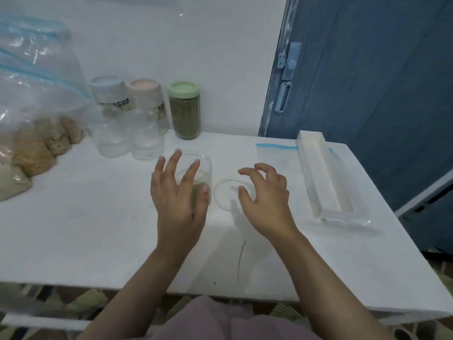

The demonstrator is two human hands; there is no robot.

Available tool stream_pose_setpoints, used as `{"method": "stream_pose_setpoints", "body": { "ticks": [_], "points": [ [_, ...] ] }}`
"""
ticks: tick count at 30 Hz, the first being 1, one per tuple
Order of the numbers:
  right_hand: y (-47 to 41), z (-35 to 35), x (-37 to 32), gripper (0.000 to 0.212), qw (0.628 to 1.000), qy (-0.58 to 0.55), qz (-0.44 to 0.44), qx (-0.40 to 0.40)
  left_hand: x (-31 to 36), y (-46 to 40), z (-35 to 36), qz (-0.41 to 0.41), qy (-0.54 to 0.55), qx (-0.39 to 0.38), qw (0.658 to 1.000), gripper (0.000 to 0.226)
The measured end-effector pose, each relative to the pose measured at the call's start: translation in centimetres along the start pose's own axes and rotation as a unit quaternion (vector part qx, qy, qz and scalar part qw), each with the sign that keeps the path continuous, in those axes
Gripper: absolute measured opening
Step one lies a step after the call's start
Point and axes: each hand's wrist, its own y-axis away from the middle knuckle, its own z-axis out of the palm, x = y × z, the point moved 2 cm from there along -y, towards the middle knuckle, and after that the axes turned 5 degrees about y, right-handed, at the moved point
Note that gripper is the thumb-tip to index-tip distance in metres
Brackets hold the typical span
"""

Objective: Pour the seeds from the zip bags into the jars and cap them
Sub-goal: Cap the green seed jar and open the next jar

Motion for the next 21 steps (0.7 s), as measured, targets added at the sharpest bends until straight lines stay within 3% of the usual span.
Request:
{"method": "stream_pose_setpoints", "body": {
  "ticks": [3,6,9,12,15,17,21],
  "points": [
    [-2.0,2.7,-1.1,0.051,0.992,0.053,0.051,-0.104,-2.7,-0.8,-1.0,-0.113,0.071,-0.045,0.99,0.064],
    [-3.6,5.6,-1.3,0.07,0.971,0.105,0.088,-0.196,-5.0,-1.3,-1.3,-0.21,0.17,-0.111,0.956,0.074],
    [-3.8,7.9,-1.1,0.078,0.961,0.158,0.089,-0.207,-6.6,-1.6,-1.5,-0.256,0.21,-0.164,0.929,0.079],
    [-3.4,8.5,-0.6,0.068,0.969,0.157,0.108,-0.158,-7.4,-1.5,-1.4,-0.25,0.228,-0.2,0.919,0.076],
    [-2.8,8.3,-0.2,0.043,0.983,0.082,0.123,-0.108,-8.4,-1.5,-1.2,-0.233,0.251,-0.211,0.915,0.072],
    [-2.2,7.8,-0.3,0.022,0.994,0.051,0.101,-0.001,-8.9,-1.5,-1.0,-0.231,0.255,-0.21,0.915,0.07],
    [-0.4,5.7,-2.4,0.019,0.964,0.002,-0.012,0.266,-9.6,-1.7,-1.2,-0.234,0.284,-0.202,0.908,0.065]
  ]
}}
